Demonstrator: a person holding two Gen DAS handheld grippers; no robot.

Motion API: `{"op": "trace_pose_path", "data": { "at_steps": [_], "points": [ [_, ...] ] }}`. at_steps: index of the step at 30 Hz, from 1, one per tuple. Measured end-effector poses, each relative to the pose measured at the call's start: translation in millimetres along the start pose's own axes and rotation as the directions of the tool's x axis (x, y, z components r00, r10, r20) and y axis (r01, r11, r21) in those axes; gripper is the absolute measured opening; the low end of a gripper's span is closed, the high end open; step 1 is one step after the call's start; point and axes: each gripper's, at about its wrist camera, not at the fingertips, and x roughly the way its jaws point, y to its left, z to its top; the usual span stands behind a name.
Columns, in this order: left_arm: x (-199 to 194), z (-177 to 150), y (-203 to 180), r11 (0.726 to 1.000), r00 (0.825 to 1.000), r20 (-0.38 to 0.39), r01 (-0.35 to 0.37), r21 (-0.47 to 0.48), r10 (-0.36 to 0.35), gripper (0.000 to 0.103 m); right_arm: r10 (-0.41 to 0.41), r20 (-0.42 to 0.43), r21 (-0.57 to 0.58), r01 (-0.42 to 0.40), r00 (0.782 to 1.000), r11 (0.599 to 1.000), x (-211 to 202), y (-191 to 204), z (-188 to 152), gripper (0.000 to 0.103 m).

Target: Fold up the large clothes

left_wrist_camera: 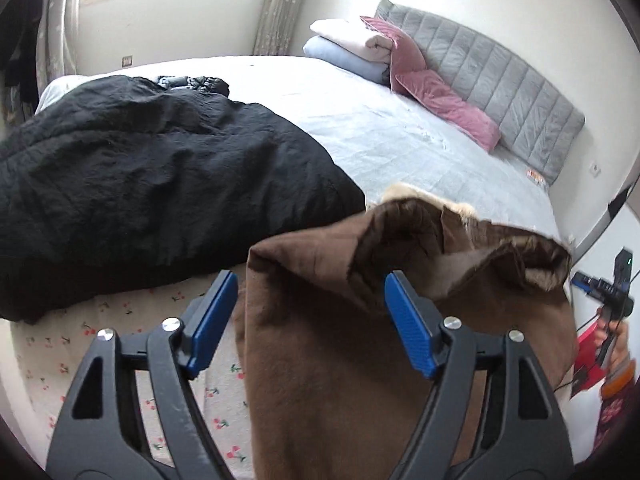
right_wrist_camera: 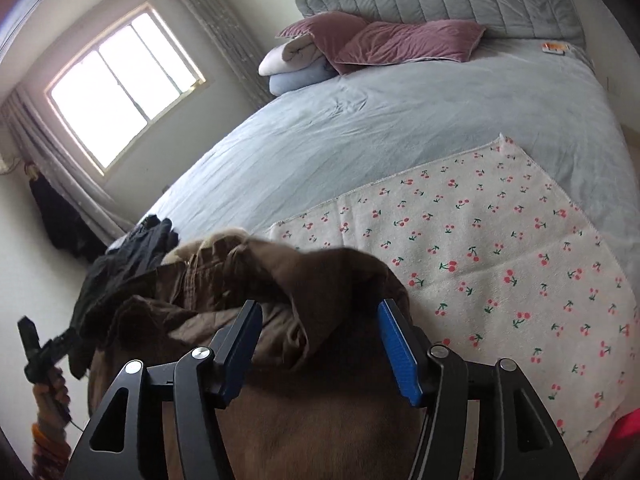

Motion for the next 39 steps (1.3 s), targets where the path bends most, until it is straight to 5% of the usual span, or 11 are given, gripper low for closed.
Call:
{"op": "trace_pose_path", "data": {
  "at_steps": [7, 12, 20, 22, 25, 30, 33, 34, 35, 37, 39],
  "points": [
    [45, -31, -61, 0.942, 0.978, -0.209, 0.053, 0.331, 0.018, 0.077, -0.158, -0.188, -0.297, 0.097, 0.969, 0.95, 48, 51, -32, 0.061],
    [112, -13, -83, 0.922, 0.969, -0.229, 0.006, 0.388, 0.09, 0.077, -0.171, -0.215, -0.299, 0.102, 0.961, 0.949, 113, 67, 0, 0.061],
    [127, 50, -19, 0.957, 0.964, -0.054, -0.252, 0.142, 0.262, 0.077, -0.309, -0.018, -0.217, 0.298, 0.951, 0.93, 136, 47, 50, 0.059],
    [109, 53, -3, 0.971, 0.975, -0.02, -0.216, 0.099, 0.219, 0.077, -0.293, 0.031, -0.171, 0.294, 0.956, 0.94, 119, 37, 54, 0.061],
    [97, 48, 15, 0.975, 0.979, -0.034, -0.199, 0.102, 0.203, 0.077, -0.317, 0.06, -0.14, 0.323, 0.946, 0.936, 103, 20, 55, 0.079],
    [113, 45, 11, 0.979, 0.978, -0.114, -0.163, 0.122, 0.177, 0.074, -0.329, -0.012, -0.052, 0.328, 0.944, 0.943, 109, -9, 53, 0.081],
    [120, 45, 0, 0.981, 0.979, -0.128, -0.143, 0.132, 0.16, 0.044, -0.295, -0.023, -0.002, 0.295, 0.955, 0.956, 114, -17, 53, 0.081],
    [123, 45, -4, 0.979, 0.977, -0.13, -0.151, 0.134, 0.169, 0.025, -0.275, -0.026, 0.011, 0.275, 0.961, 0.961, 115, -18, 53, 0.079],
    [124, 47, -6, 0.982, 0.979, -0.131, -0.14, 0.131, 0.157, 0.009, -0.245, -0.026, 0.012, 0.245, 0.969, 0.969, 116, -17, 52, 0.062],
    [115, 49, -15, 0.979, 0.98, -0.086, -0.167, 0.117, 0.177, 0.007, -0.189, -0.034, -0.007, 0.189, 0.981, 0.982, 117, -8, 52, 0.016],
    [97, 53, -24, 0.978, 0.982, -0.007, -0.185, 0.097, 0.186, 0.007, -0.243, 0.032, -0.084, 0.245, 0.969, 0.966, 107, 12, 51, 0.011]
  ]
}}
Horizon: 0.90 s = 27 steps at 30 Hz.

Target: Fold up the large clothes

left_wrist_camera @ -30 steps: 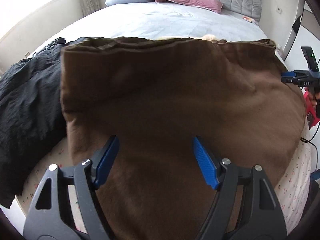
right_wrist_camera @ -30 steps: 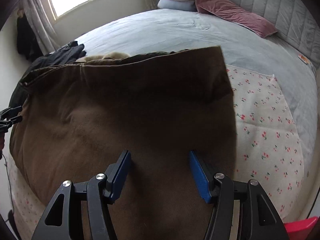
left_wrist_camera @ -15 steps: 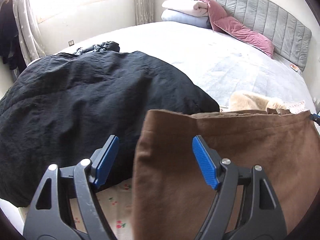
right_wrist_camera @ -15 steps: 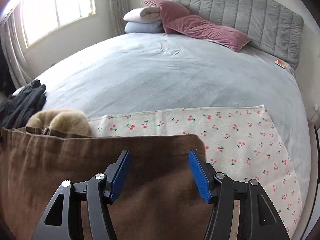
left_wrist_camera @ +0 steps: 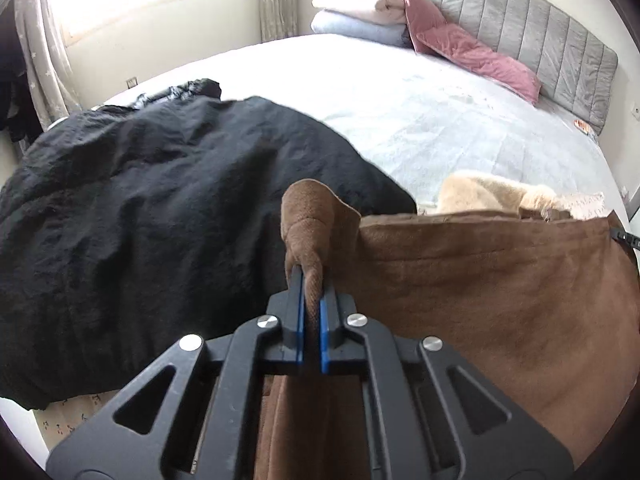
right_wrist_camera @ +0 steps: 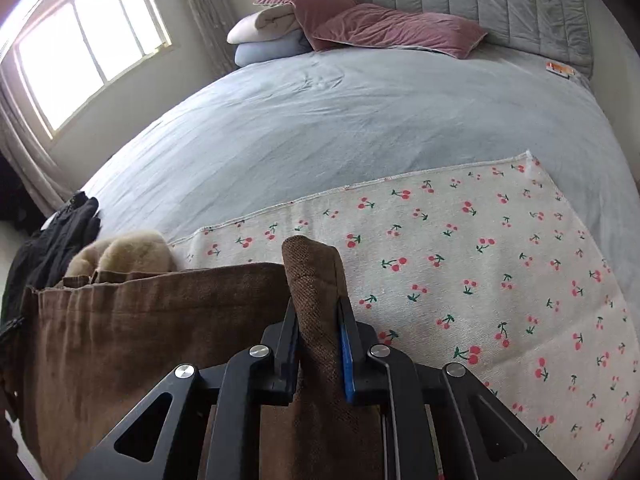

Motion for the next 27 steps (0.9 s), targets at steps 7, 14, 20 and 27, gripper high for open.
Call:
{"op": "trace_pose_path", "data": {
  "at_steps": [7, 14, 20, 27],
  "points": [
    [-59, 32, 6, 0.99, 0.966, 0.256, 0.001, -0.141, 0.036, 0.006, -0.135, 0.33, -0.061, 0.164, 0.934, 0.985, -66, 49, 35, 0.009],
    [27, 32, 11, 0.973, 0.955, 0.225, -0.156, -0.168, 0.192, 0.008, -0.223, 0.251, -0.059, 0.245, 0.942, 0.968, 15, 56, 56, 0.011],
    [88, 9, 16, 0.96, 0.973, 0.066, -0.206, -0.19, 0.222, 0.024, -0.24, 0.005, -0.022, 0.24, 0.971, 0.971, 102, 31, 30, 0.024],
    [20, 12, -13, 0.978, 0.975, 0.106, -0.188, -0.094, 0.197, 0.069, -0.172, 0.059, -0.008, 0.172, 0.983, 0.985, 28, 47, 18, 0.062]
  ]
}}
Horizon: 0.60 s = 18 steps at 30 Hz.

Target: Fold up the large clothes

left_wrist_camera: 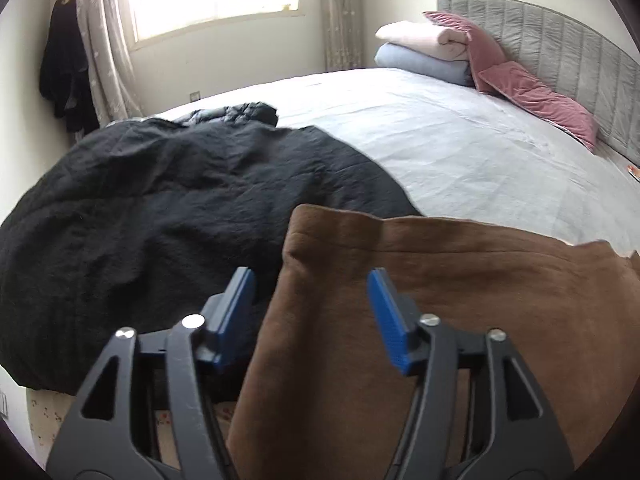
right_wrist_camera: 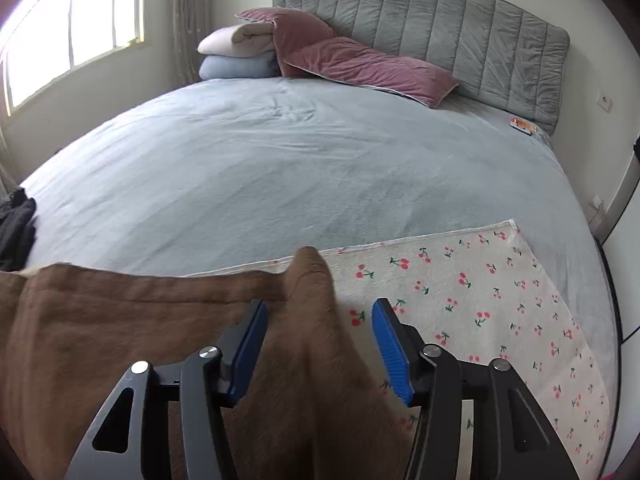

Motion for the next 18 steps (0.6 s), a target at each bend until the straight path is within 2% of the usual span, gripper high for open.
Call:
{"op": "trace_pose_path", "data": {
  "at_steps": [2, 4, 6, 8, 10, 12, 14, 16, 18],
  "points": [
    [-30, -5, -22, 0.997, 0.997, 0.039, 0.065, 0.048, -0.067, 0.079, 0.059, -0.005, -0.028, -0.06, 0.998, 0.998, -24, 21, -8, 0.069],
    [-51, -14, -48, 0.984, 0.986, 0.034, 0.163, 0.073, -0.165, 0.081, 0.14, -0.024, -0.08, -0.142, 0.99, 0.987, -43, 57, -20, 0.075],
    [-59, -25, -72, 0.967, 0.969, -0.008, 0.246, 0.069, -0.246, 0.082, 0.214, -0.056, -0.138, -0.22, 0.975, 0.966, -53, 93, -35, 0.077],
    [-55, -36, -86, 0.959, 0.96, -0.049, 0.279, 0.057, -0.276, 0.082, 0.253, -0.082, -0.182, -0.264, 0.964, 0.947, -55, 121, -50, 0.077],
    [-39, -49, -87, 0.968, 0.966, -0.094, 0.247, 0.046, -0.242, 0.082, 0.238, -0.114, -0.202, -0.257, 0.965, 0.945, -44, 126, -62, 0.077],
    [-15, -58, -66, 0.979, 0.966, -0.161, 0.206, 0.011, -0.202, 0.082, 0.22, -0.125, -0.183, -0.24, 0.967, 0.953, -28, 104, -67, 0.077],
    [1, -63, -30, 0.98, 0.963, -0.182, 0.197, -0.036, -0.2, 0.082, 0.2, -0.129, -0.128, -0.216, 0.971, 0.968, -16, 65, -66, 0.077],
    [5, -65, 1, 0.985, 0.968, -0.183, 0.168, -0.03, -0.17, 0.082, 0.099, -0.123, -0.086, -0.11, 0.987, 0.99, -9, 19, -64, 0.077],
    [0, -66, 24, 0.983, 0.967, -0.175, 0.177, -0.053, -0.183, 0.08, 0.138, -0.104, -0.025, -0.141, 0.985, 0.99, -12, -20, -65, 0.077]
  ]
}}
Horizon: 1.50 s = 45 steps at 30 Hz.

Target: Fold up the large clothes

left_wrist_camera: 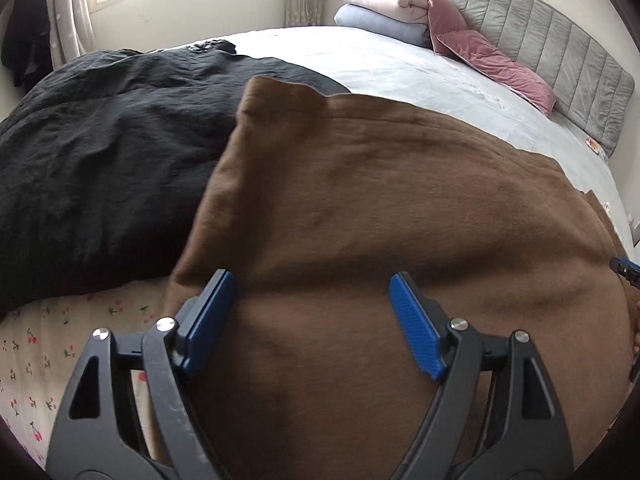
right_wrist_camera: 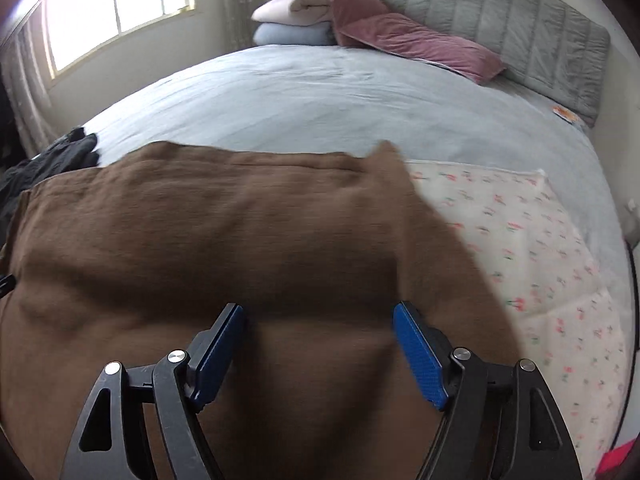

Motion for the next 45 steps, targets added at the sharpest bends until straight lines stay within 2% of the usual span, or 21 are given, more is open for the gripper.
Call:
{"op": "trace_pose_path", "data": {
  "at_steps": [1, 3, 4, 6, 8, 12, 15, 17, 19, 21, 22, 25, 27, 28, 29, 30, 33, 35, 38, 41, 45],
  "points": [
    [-8, 0, 7, 1.0, 1.0, 0.004, -0.006, -0.02, 0.006, 0.079, -0.014, 0.002, 0.014, 0.014, 1.0, 1.0, -6, -10, -2, 0.077],
    [-17, 1, 23, 0.988, 0.99, -0.006, -0.142, -0.062, 0.142, 0.08, -0.124, -0.003, 0.001, 0.124, 0.992, 0.992, -18, -19, -4, 0.079],
    [-21, 0, 34, 0.983, 0.989, -0.025, -0.149, -0.103, 0.147, 0.08, -0.165, 0.016, 0.005, 0.165, 0.986, 0.986, -23, -24, -7, 0.079],
    [-34, -7, 44, 0.982, 0.995, -0.04, -0.092, -0.164, 0.086, 0.08, -0.121, 0.004, 0.047, 0.121, 0.993, 0.992, -40, -33, -16, 0.079],
    [-53, -15, 36, 0.985, 0.998, -0.018, -0.063, -0.159, 0.061, 0.08, -0.068, 0.013, 0.056, 0.067, 0.998, 0.996, -57, -24, -25, 0.079],
    [-96, -34, -13, 0.997, 0.997, 0.065, 0.034, -0.068, -0.029, 0.08, 0.02, 0.055, -0.014, -0.019, 0.998, 1.0, -92, 32, -38, 0.079],
    [-110, -49, -51, 0.995, 0.992, 0.078, 0.1, 0.021, -0.102, 0.083, 0.076, 0.017, -0.089, -0.075, 0.997, 0.993, -96, 78, -50, 0.079],
    [-106, -61, -65, 0.993, 0.993, 0.064, 0.099, 0.069, -0.103, 0.083, 0.108, -0.017, -0.089, -0.109, 0.994, 0.99, -92, 96, -62, 0.079],
    [-96, -78, -68, 0.993, 0.997, 0.024, 0.076, 0.088, -0.079, 0.083, 0.129, -0.049, -0.053, -0.132, 0.99, 0.99, -88, 98, -77, 0.079],
    [-83, -94, -58, 0.995, 0.999, -0.025, 0.05, 0.086, -0.048, 0.083, 0.1, -0.075, -0.027, -0.102, 0.992, 0.994, -80, 86, -90, 0.079],
    [-84, -104, -51, 0.996, 0.999, -0.025, 0.046, 0.08, -0.044, 0.083, 0.072, -0.088, -0.02, -0.074, 0.993, 0.997, -76, 76, -97, 0.079],
    [-101, -118, -33, 0.995, 0.999, 0.005, 0.048, 0.083, -0.048, 0.081, -0.001, -0.08, 0.014, 0.003, 0.997, 1.0, -81, 43, -112, 0.079],
    [-118, -119, -35, 0.997, 1.0, -0.012, 0.008, 0.079, -0.007, 0.081, -0.027, -0.077, 0.052, 0.031, 0.997, 0.998, -95, 33, -114, 0.079],
    [-126, -119, -39, 0.997, 0.999, -0.029, -0.021, 0.07, 0.023, 0.082, -0.065, -0.087, 0.063, 0.071, 0.994, 0.995, -104, 34, -115, 0.079],
    [-134, -118, -43, 0.997, 0.998, -0.049, -0.048, 0.058, 0.05, 0.082, -0.087, -0.085, 0.071, 0.093, 0.993, 0.993, -114, 38, -117, 0.079],
    [-144, -121, -50, 0.997, 0.996, -0.068, -0.052, 0.049, 0.056, 0.083, -0.073, -0.065, 0.071, 0.077, 0.995, 0.994, -126, 45, -120, 0.079],
    [-172, -135, -76, 0.998, 0.993, -0.112, -0.02, 0.064, 0.027, 0.093, -0.037, -0.031, 0.041, 0.039, 0.999, 0.998, -157, 72, -135, 0.085],
    [-189, -146, -95, 0.996, 0.991, -0.128, -0.019, 0.092, 0.031, 0.101, -0.023, -0.018, 0.021, 0.023, 1.0, 1.0, -172, 89, -149, 0.09],
    [-207, -161, -117, 0.99, 0.992, -0.114, -0.041, 0.133, 0.056, 0.102, -0.007, -0.001, -0.002, 0.007, 1.0, 1.0, -184, 107, -166, 0.092],
    [-207, -183, -133, 0.984, 0.99, -0.094, -0.09, 0.152, 0.105, 0.102, -0.034, 0.025, -0.032, 0.034, 0.999, 0.999, -186, 122, -180, 0.093],
    [-183, -208, -140, 0.985, 0.975, -0.187, -0.092, 0.148, 0.119, 0.102, -0.056, 0.004, -0.059, 0.056, 0.998, 0.997, -176, 136, -193, 0.093]
  ]
}}
